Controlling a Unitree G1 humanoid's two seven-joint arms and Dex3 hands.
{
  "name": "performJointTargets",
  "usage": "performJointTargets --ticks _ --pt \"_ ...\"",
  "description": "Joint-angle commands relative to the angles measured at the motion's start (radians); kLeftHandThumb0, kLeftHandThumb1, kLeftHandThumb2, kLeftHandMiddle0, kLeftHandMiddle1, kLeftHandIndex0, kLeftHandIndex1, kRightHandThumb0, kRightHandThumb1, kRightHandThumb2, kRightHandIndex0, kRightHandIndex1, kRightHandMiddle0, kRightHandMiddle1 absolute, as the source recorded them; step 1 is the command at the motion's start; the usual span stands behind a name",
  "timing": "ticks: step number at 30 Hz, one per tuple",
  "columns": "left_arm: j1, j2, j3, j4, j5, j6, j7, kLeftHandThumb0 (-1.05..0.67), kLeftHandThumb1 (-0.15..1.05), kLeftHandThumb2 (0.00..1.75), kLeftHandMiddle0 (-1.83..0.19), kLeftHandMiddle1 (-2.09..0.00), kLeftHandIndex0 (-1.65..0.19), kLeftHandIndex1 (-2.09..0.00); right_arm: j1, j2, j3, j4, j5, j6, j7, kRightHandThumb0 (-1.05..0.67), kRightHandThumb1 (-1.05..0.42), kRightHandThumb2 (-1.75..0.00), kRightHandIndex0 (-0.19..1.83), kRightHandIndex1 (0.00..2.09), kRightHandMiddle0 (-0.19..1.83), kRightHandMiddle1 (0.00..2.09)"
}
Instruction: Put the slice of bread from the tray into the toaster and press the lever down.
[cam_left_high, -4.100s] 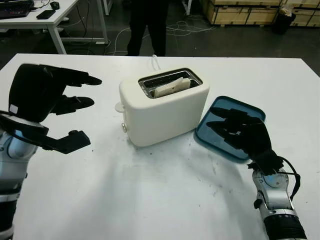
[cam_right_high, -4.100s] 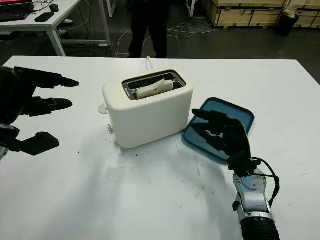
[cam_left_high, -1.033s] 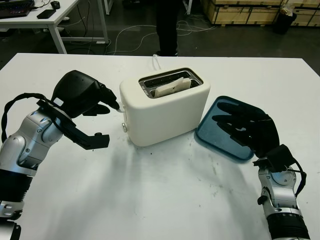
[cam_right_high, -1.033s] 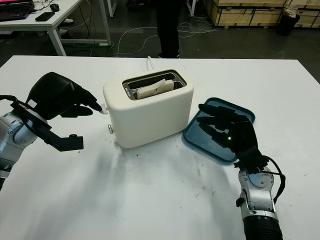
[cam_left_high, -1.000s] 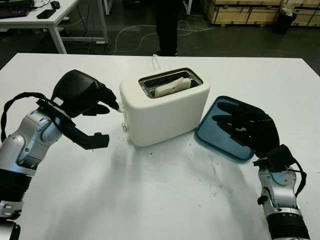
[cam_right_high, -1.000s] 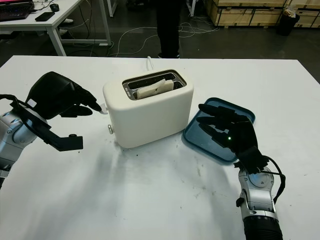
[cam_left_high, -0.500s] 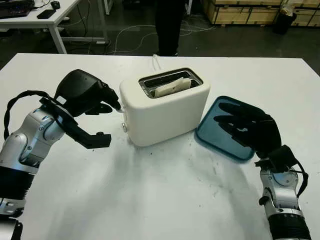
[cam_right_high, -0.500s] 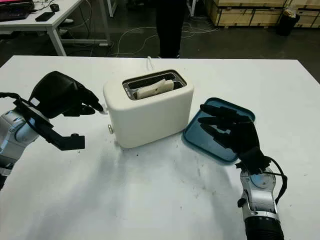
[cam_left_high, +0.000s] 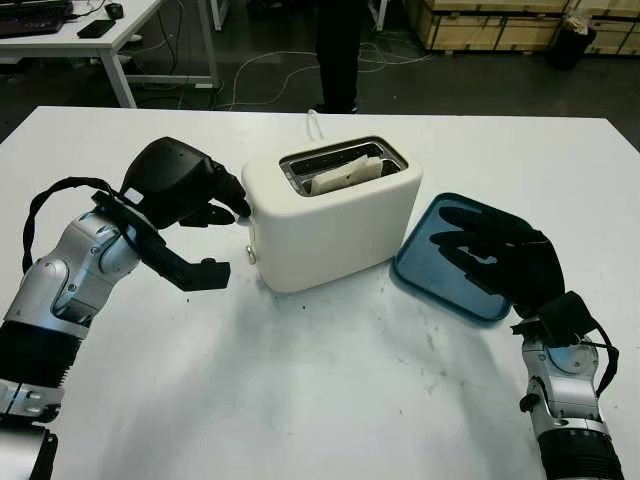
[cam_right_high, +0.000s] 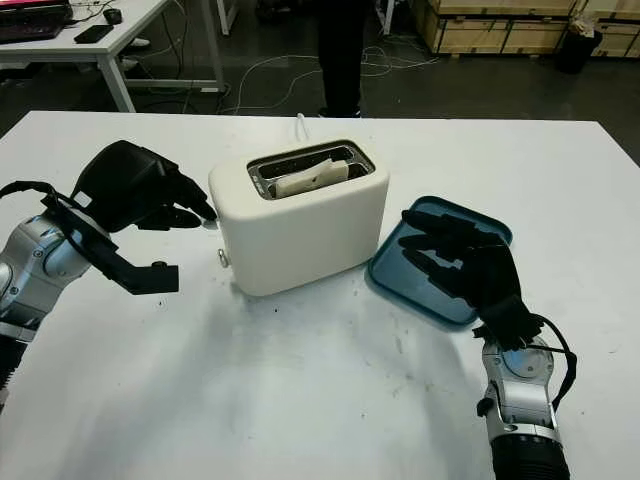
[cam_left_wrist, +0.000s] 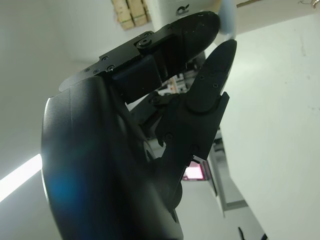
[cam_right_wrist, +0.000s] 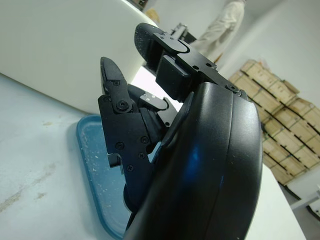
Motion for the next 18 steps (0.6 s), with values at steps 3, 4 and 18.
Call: performJointTargets --ticks 3,4,18 --pt "-0.023 -0.005 -0.021 0.016 0.015 0.0 0.003 -0.38 0.81 0.01 -1.06 -1.04 -1.39 0.0 0.008 -0.008 -0.01 -0.02 0.011 0.002 0.001 -0.18 -0.92 -0.04 0.69 0.73 0.92 0.0" --pt "-0.022 -0.005 -0.02 0.017 0.014 0.001 0.003 -0.37 0.81 0.0 -1.06 -1.05 -1.38 0.0 0.009 -0.008 -0.009 -0.024 0.014 0.007 0.002 -0.18 -0.92 -0.04 0.68 0.73 0.92 0.0" --pt "-0.013 -0.001 -0.024 0.023 0.018 -0.001 0.011 -0.37 0.82 0.0 -1.03 -1.08 -1.36 -0.01 0.007 -0.009 -0.009 -0.028 0.014 -0.002 0.007 -0.18 -0.92 -0.04 0.67 0.77 0.92 0.0"
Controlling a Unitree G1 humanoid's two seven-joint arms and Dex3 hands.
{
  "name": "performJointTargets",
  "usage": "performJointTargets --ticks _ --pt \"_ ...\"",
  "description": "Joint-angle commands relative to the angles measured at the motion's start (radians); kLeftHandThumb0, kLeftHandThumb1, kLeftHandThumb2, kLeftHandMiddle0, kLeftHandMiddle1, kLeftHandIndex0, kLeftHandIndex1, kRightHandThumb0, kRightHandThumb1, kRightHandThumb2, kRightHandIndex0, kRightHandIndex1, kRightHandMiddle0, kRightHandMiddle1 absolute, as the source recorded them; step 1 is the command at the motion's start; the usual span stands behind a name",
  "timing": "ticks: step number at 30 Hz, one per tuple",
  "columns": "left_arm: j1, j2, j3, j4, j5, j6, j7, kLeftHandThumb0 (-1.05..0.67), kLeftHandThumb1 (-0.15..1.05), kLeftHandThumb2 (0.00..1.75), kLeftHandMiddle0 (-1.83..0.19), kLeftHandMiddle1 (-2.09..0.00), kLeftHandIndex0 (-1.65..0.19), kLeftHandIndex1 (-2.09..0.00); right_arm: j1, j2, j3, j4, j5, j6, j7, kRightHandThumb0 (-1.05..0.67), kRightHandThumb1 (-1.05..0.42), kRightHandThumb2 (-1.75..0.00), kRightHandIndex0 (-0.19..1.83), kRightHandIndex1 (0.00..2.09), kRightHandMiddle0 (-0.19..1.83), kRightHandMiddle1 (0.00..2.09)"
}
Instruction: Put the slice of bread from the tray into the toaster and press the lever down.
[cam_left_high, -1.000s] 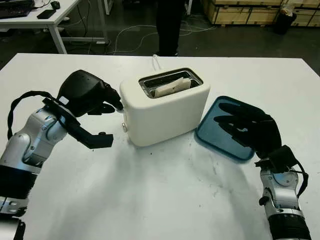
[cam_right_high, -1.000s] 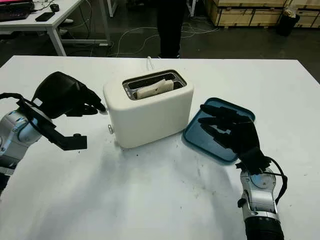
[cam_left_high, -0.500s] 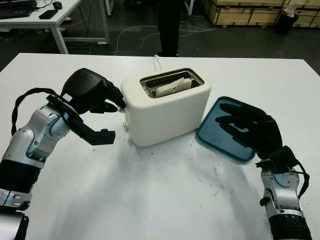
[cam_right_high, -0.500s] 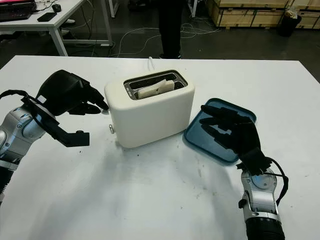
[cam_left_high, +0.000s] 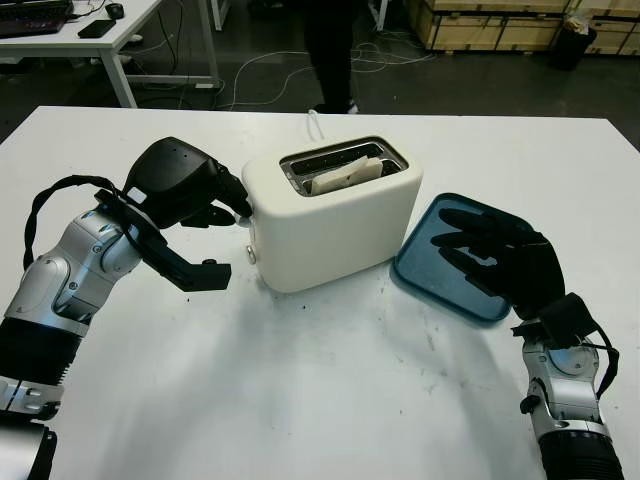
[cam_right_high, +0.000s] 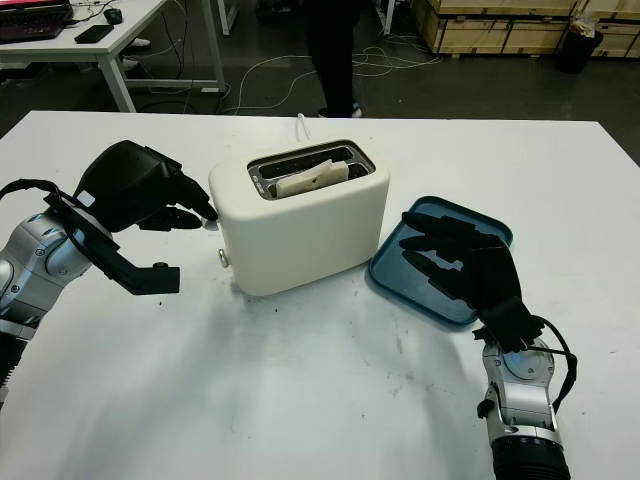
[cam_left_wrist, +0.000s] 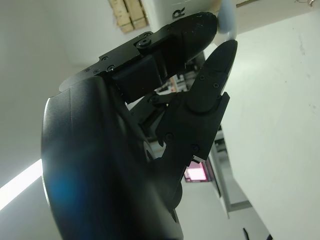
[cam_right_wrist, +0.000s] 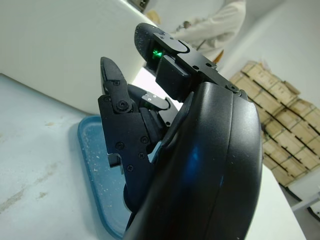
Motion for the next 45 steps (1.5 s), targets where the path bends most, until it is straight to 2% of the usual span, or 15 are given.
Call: performJointTargets --ticks 1,7,10,14,19,21,24,29,30,31,34,37,40,43,45 --pt "-0.012 -0.005 -0.017 0.019 0.011 -0.004 0.012 -0.36 0.82 0.0 -1.02 -1.07 -1.36 -0.01 0.002 -0.009 -0.01 -0.017 0.007 -0.002 0.0 -0.19 -0.92 -0.04 0.67 0.77 0.92 0.0" --pt "-0.016 -0.004 -0.017 0.03 0.011 -0.005 0.014 -0.37 0.82 0.0 -1.03 -1.08 -1.36 0.0 0.002 -0.011 -0.01 -0.021 0.009 0.004 0.0 -0.2 -0.92 -0.04 0.67 0.78 0.92 0.0" --pt "-0.015 -0.005 -0.018 0.029 0.017 -0.002 0.017 -0.36 0.82 0.0 -0.99 -1.19 -1.36 0.0 0.0 -0.011 -0.01 -0.014 0.008 -0.004 0.001 -0.19 -0.92 -0.04 0.67 0.8 0.92 0.0" --pt "-0.009 -0.01 -0.018 0.022 0.012 0.008 0.007 -0.34 0.81 0.0 -1.03 -1.01 -1.34 0.0 0.003 -0.011 -0.011 -0.018 0.012 -0.005 0.005 -0.17 -0.92 -0.05 0.65 0.79 0.92 0.0" --pt "-0.004 -0.024 -0.032 0.02 0.013 0.026 -0.015 -0.35 0.82 0.01 -1.03 -1.03 -1.35 0.0 0.013 -0.01 -0.018 -0.027 0.021 -0.002 0.015 -0.17 -0.92 -0.05 0.66 0.8 0.92 0.0" --pt "0.001 -0.038 -0.043 0.03 0.008 0.032 -0.018 -0.35 0.83 0.01 -1.02 -1.05 -1.35 -0.01 0.017 -0.011 -0.022 -0.028 0.026 -0.002 0.02 -0.18 -0.92 -0.05 0.65 0.8 0.92 0.0" --pt "0.013 -0.064 -0.076 0.052 0.021 0.054 -0.031 -0.36 0.85 0.01 -0.95 -1.22 -1.39 -0.03 0.024 -0.012 -0.028 -0.033 0.03 0.0 0.025 -0.18 -0.92 -0.05 0.65 0.79 0.91 0.0" --pt "0.059 -0.157 -0.152 0.179 0.036 0.081 0.04 -0.37 0.86 0.0 -0.9 -1.31 -1.4 -0.05 0.039 -0.015 -0.035 -0.045 0.046 0.002 0.04 -0.18 -0.92 -0.05 0.65 0.77 0.91 0.0" --pt "0.07 -0.189 -0.17 0.217 0.033 0.109 0.038 -0.35 0.85 0.0 -0.89 -1.33 -1.33 -0.03 0.041 -0.016 -0.036 -0.047 0.051 0.002 0.044 -0.18 -0.92 -0.05 0.65 0.76 0.9 0.0" --pt "0.077 -0.217 -0.189 0.256 0.038 0.13 0.048 -0.33 0.86 0.0 -0.87 -1.19 -1.25 -0.02 0.043 -0.017 -0.038 -0.048 0.054 0.004 0.047 -0.17 -0.92 -0.05 0.65 0.75 0.9 0.0" --pt "0.103 -0.309 -0.241 0.374 0.042 0.179 0.086 -0.34 0.89 0.01 -0.88 -0.97 -1.22 -0.01 0.046 -0.026 -0.041 -0.05 0.045 0.005 0.047 -0.17 -0.92 -0.06 0.66 0.73 0.9 0.0" --pt "0.123 -0.362 -0.286 0.461 0.06 0.153 0.192 -0.34 0.87 0.0 -0.95 -0.94 -1.24 -0.02 0.042 -0.033 -0.043 -0.046 0.05 0.002 0.053 -0.17 -0.92 -0.06 0.67 0.7 0.9 0.0" --pt "0.13 -0.385 -0.304 0.48 0.058 0.151 0.249 -0.37 0.82 0.0 -0.96 -1.34 -1.3 -0.06 0.04 -0.039 -0.046 -0.052 0.047 0.013 0.048 -0.16 -0.92 -0.05 0.67 0.68 0.9 0.0" --pt "0.116 -0.374 -0.298 0.483 0.034 0.16 0.236 -0.36 0.87 0.01 -0.87 -1.09 -1.24 -0.02 0.036 -0.04 -0.046 -0.049 0.052 0.008 0.053 -0.16 -0.92 -0.05 0.69 0.67 0.9 0.0" --pt "0.106 -0.363 -0.3 0.488 0.028 0.162 0.242 -0.35 0.88 0.01 -0.87 -1.04 -1.24 -0.02 0.032 -0.039 -0.046 -0.042 0.054 0.004 0.058 -0.16 -0.92 -0.06 0.69 0.67 0.9 0.0"
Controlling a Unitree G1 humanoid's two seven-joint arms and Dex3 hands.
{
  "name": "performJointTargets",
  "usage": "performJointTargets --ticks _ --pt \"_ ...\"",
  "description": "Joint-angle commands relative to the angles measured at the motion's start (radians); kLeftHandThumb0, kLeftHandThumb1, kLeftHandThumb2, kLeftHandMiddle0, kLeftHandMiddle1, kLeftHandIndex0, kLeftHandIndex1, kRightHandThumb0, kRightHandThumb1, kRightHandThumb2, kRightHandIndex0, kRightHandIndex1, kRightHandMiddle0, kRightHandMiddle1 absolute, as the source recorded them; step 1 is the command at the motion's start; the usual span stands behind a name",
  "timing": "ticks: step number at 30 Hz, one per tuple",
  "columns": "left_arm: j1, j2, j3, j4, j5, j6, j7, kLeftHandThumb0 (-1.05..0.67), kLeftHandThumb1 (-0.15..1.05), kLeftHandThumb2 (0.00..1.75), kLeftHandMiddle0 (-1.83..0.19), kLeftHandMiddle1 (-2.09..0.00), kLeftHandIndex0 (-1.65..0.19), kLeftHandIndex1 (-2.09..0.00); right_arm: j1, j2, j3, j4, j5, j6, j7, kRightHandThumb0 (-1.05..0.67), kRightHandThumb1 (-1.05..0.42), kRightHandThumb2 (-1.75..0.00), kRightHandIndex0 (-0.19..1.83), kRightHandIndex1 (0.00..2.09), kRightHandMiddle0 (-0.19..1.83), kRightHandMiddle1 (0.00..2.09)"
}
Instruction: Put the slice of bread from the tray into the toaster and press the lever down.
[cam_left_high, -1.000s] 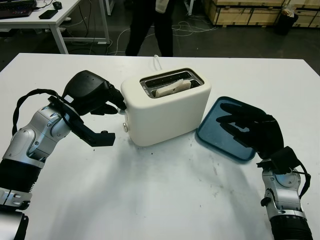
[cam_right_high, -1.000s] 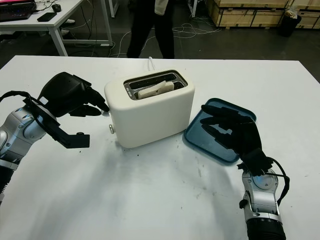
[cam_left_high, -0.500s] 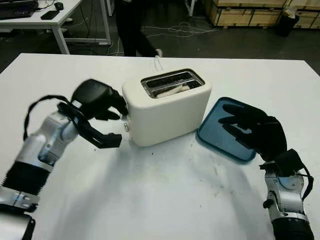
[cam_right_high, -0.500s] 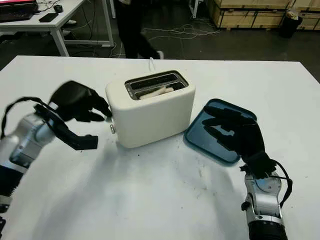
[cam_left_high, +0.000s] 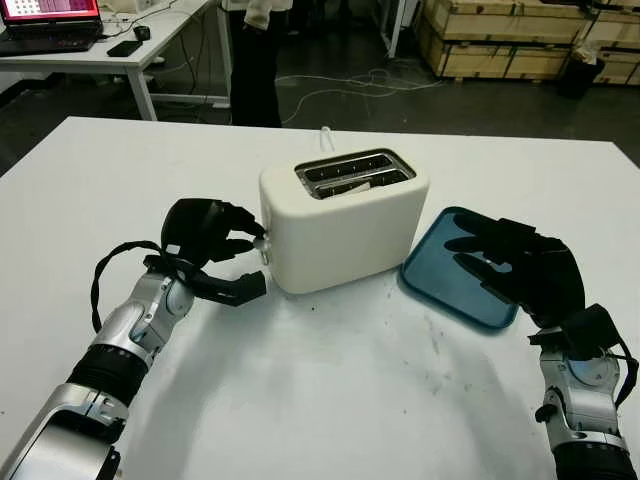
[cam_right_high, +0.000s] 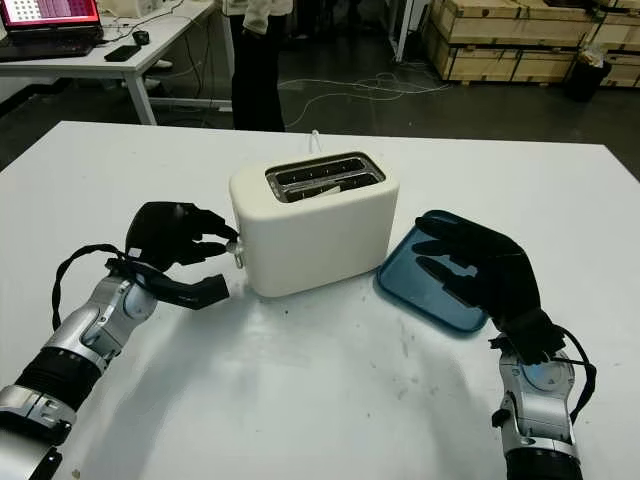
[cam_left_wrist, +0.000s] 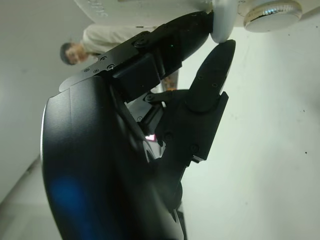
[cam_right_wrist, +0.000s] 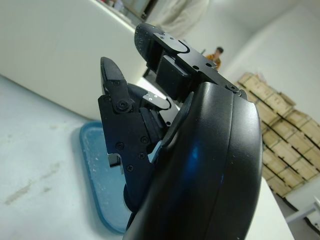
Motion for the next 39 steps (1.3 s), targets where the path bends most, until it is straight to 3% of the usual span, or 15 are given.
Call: performJointTargets --ticks 1,17,22,27,31,34,39 --pt "0.067 -0.103 -0.147 0.056 0.044 -0.034 -0.106 -0.34 0.87 0.0 -0.88 -1.02 -1.24 -0.02 -0.017 -0.013 -0.004 -0.006 0.011 0.0 0.005 -0.16 -0.92 -0.06 0.7 0.67 0.9 0.0" --pt "0.031 -0.066 -0.158 0.019 0.028 -0.018 -0.133 -0.33 0.86 0.01 -0.91 -1.0 -1.24 -0.01 -0.014 -0.001 -0.001 -0.016 0.002 0.011 -0.017 -0.15 -0.92 -0.06 0.71 0.63 0.9 0.0" --pt "0.032 -0.066 -0.141 0.004 -0.006 -0.017 -0.16 -0.33 0.88 0.01 -0.88 -1.08 -1.22 0.0 -0.026 0.0 -0.002 0.012 0.014 -0.008 -0.002 -0.15 -0.92 -0.06 0.72 0.62 0.89 0.0" --pt "0.045 -0.042 -0.117 -0.027 -0.031 -0.023 -0.153 -0.33 0.9 0.01 -0.84 -1.0 -1.22 -0.01 -0.028 0.001 -0.002 0.015 0.017 -0.004 0.002 -0.15 -0.92 -0.06 0.72 0.62 0.89 0.0" --pt "0.067 0.012 -0.069 -0.136 -0.053 0.017 -0.172 -0.33 0.91 0.02 -0.8 -1.0 -1.2 -0.01 -0.027 0.001 -0.002 0.014 0.014 -0.007 0.004 -0.17 -0.92 -0.06 0.72 0.61 0.89 0.0" --pt "0.099 0.058 -0.002 -0.232 -0.057 0.015 -0.132 -0.33 0.86 0.0 -0.89 -1.18 -1.23 -0.02 -0.023 0.0 -0.002 0.007 0.011 -0.003 0.002 -0.18 -0.92 -0.05 0.73 0.61 0.9 0.0" --pt "0.157 0.134 0.139 -0.463 -0.044 0.112 -0.151 -0.51 0.78 0.0 -0.85 -1.11 -1.14 0.0 -0.02 0.004 0.003 -0.004 0.0 0.0 -0.008 -0.17 -0.92 -0.05 0.72 0.59 0.9 0.0"
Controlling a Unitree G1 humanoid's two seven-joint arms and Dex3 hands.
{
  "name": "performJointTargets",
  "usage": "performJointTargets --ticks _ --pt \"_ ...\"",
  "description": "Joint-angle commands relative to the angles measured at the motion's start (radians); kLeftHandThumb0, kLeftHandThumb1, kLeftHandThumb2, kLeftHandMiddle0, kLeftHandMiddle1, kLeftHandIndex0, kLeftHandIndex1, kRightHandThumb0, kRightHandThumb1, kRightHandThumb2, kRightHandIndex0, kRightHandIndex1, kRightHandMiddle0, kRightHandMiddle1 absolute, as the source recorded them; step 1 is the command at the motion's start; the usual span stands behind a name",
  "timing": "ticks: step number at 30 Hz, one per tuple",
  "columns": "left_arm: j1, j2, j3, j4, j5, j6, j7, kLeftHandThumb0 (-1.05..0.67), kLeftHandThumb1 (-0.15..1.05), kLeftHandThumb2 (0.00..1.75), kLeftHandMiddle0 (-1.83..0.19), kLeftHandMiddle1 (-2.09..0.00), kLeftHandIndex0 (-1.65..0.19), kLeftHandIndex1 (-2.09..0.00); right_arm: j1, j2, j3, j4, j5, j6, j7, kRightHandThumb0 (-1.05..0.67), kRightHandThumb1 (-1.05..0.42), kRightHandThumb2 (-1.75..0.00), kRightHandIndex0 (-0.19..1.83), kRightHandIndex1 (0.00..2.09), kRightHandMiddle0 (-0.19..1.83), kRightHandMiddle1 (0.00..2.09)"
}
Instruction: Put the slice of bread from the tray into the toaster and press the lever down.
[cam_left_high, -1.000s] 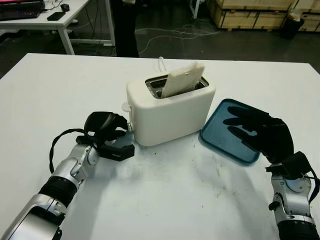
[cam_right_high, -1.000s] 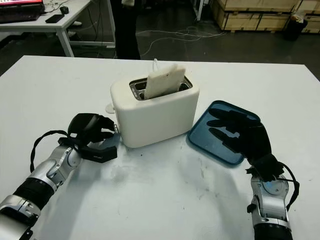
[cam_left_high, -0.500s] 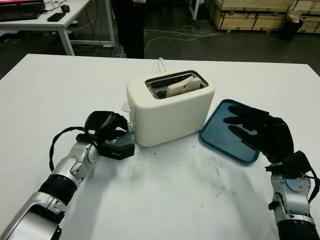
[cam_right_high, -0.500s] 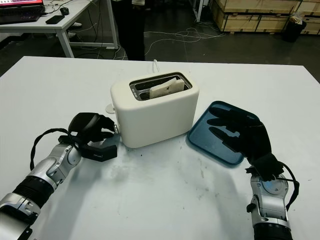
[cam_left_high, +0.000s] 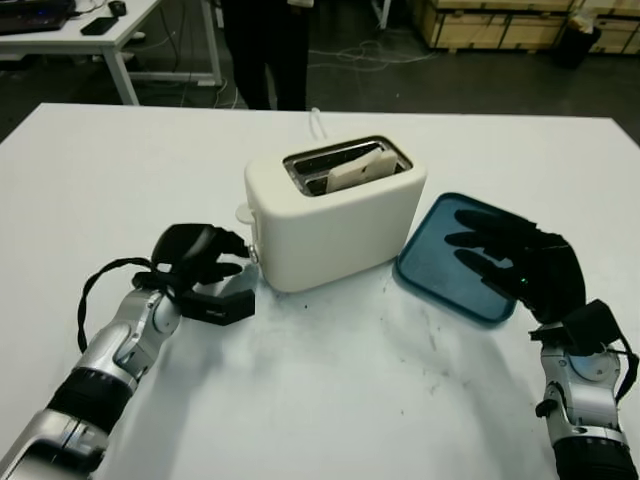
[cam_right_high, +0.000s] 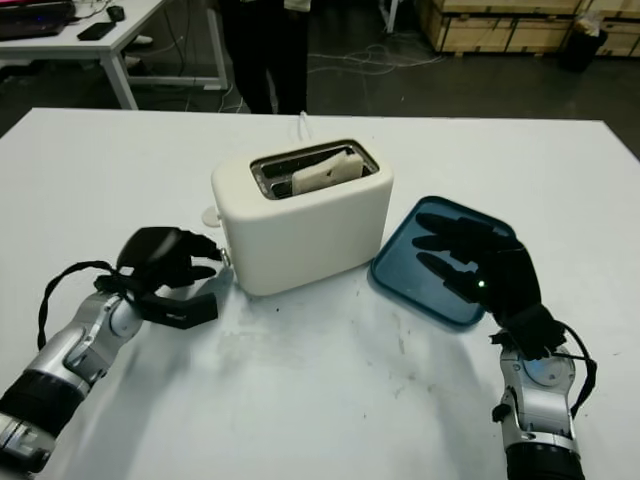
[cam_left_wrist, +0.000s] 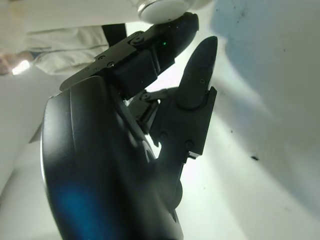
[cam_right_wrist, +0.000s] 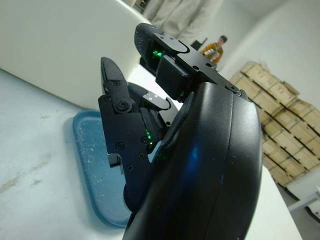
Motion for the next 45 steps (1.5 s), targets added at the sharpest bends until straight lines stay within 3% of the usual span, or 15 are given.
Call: performJointTargets --ticks 1,8,14,24,28,34,45 --pt "0.007 0.043 0.07 -0.115 0.003 0.033 -0.015 -0.53 0.77 0.0 -0.84 -1.1 -1.12 0.0 -0.001 0.006 0.004 -0.01 0.007 0.0 -0.001 -0.17 -0.92 -0.05 0.73 0.59 0.9 0.0" --pt "0.027 0.092 0.236 -0.322 -0.005 0.084 -0.044 -0.62 0.68 0.0 -0.96 -0.85 -1.1 0.0 -0.006 0.013 0.012 -0.01 -0.001 0.009 -0.008 -0.2 -0.92 -0.04 0.74 0.62 0.9 0.0" --pt "0.014 0.098 0.269 -0.398 0.023 0.083 -0.051 -0.65 0.61 0.0 -1.02 -0.73 -1.09 0.0 -0.012 0.01 0.022 0.001 -0.015 -0.009 -0.016 -0.18 -0.92 -0.04 0.72 0.65 0.91 0.01" --pt "-0.013 0.087 0.224 -0.411 -0.028 0.009 -0.163 -0.55 0.54 0.0 -1.06 -0.8 -1.18 -0.03 -0.002 0.01 0.019 -0.011 -0.004 0.002 -0.016 -0.19 -0.92 -0.04 0.72 0.67 0.91 0.0" --pt "-0.024 0.086 0.189 -0.368 -0.06 -0.063 -0.198 -0.49 0.52 0.0 -1.05 -0.82 -1.22 -0.05 0.004 0.01 0.018 -0.023 0.012 0.016 -0.009 -0.2 -0.92 -0.05 0.7 0.69 0.91 0.0" --pt "-0.027 0.078 0.145 -0.331 -0.062 -0.075 -0.266 -0.46 0.49 0.0 -1.05 -0.96 -1.26 -0.05 0.006 0.008 0.018 -0.024 -0.001 0.007 -0.016 -0.2 -0.92 -0.05 0.7 0.72 0.9 0.0" --pt "-0.016 0.091 0.114 -0.246 -0.033 -0.162 -0.233 -0.43 0.5 0.01 -1.02 -1.07 -1.28 -0.04 0.0 0.01 0.013 -0.014 0.02 0.003 0.0 -0.18 -0.92 -0.05 0.68 0.75 0.9 0.0"
